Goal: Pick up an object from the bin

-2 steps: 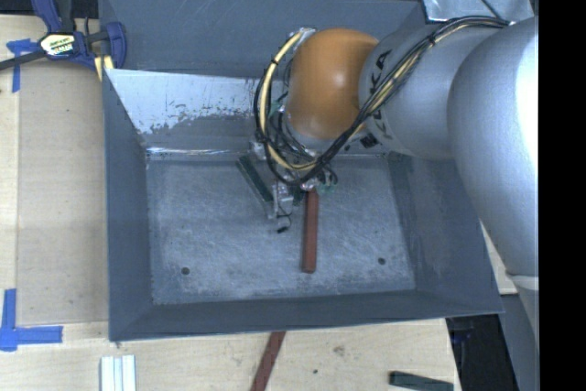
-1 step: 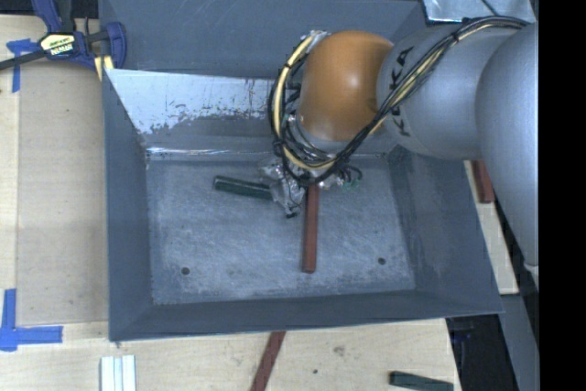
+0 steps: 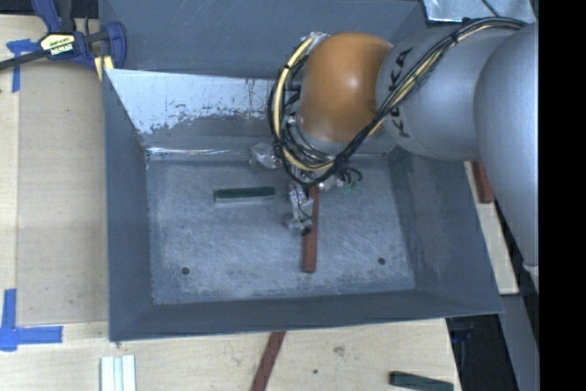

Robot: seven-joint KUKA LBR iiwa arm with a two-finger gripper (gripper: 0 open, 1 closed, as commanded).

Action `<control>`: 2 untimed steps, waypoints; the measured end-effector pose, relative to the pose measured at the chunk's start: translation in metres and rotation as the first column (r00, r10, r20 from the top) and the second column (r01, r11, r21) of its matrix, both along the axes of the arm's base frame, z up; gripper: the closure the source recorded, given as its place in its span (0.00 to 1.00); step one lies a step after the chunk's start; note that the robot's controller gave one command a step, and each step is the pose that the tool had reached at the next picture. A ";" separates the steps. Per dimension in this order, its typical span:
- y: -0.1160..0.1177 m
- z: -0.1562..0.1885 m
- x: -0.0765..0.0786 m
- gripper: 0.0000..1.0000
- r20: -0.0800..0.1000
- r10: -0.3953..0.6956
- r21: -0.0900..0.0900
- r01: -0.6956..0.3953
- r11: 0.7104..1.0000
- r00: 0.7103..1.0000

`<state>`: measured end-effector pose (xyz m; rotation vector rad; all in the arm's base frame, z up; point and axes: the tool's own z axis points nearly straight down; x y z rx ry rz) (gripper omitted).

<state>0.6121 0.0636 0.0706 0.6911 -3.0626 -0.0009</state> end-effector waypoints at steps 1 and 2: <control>0.000 0.001 0.001 1.00 0.001 -0.001 0.000 0.001 1.000 1.000; 0.000 0.001 0.001 1.00 0.001 -0.001 0.000 0.001 1.000 1.000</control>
Offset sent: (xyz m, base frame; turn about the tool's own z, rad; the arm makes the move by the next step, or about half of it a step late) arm 0.0000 0.0000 0.0000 0.0000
